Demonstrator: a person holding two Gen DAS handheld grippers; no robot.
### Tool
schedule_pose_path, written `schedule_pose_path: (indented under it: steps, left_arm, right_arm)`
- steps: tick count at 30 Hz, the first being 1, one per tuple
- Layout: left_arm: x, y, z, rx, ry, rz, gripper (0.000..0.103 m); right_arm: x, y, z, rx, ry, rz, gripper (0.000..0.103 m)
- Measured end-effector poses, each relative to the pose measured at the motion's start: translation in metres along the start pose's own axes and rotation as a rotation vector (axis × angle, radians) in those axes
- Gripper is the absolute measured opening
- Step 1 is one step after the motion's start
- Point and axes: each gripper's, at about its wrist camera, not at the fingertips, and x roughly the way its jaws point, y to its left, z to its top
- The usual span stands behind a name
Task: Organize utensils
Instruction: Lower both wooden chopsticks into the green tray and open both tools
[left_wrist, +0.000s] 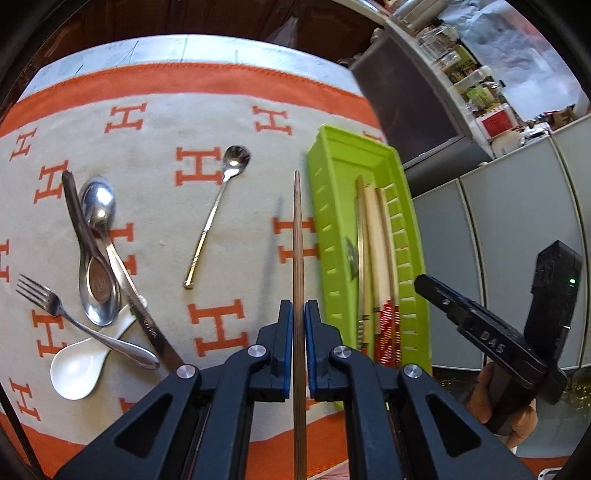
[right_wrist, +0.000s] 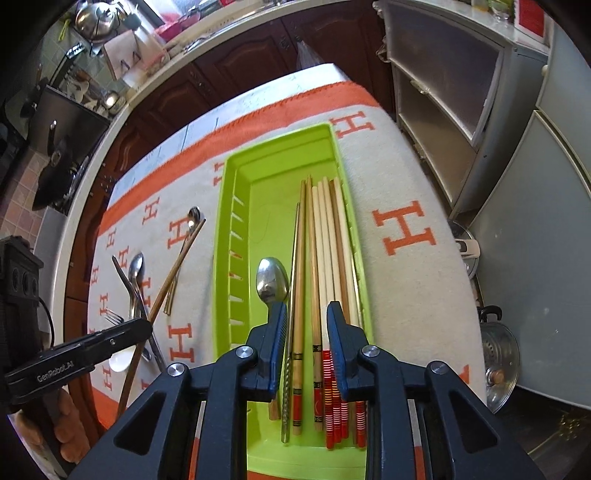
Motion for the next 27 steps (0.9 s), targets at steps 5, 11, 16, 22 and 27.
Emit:
schedule_pose_path:
  steps: [5, 11, 16, 22, 27]
  left_arm:
    - [-0.015, -0.027, 0.002, 0.033, -0.049, -0.043, 0.004]
    - [0.016, -0.057, 0.010, 0.048, -0.006, -0.052, 0.004]
    - [0.049, -0.073, 0.013, 0.084, 0.077, -0.009, 0.026]
    - [0.042, -0.068, 0.001, 0.102, 0.067, 0.010, 0.047]
    - [0.022, -0.047, -0.009, 0.112, 0.017, 0.055, 0.056]
  right_arm:
    - [-0.009, -0.006, -0.001, 0.021, -0.021, 0.010, 0.023]
    - [-0.009, -0.010, -0.005, 0.042, -0.024, -0.004, 0.023]
    - [-0.014, -0.021, -0.010, 0.075, -0.032, -0.015, 0.023]
    - [-0.017, -0.029, -0.018, 0.103, -0.036, -0.012, 0.023]
    - [-0.015, -0.019, -0.023, 0.082, -0.027, -0.007, 0.023]
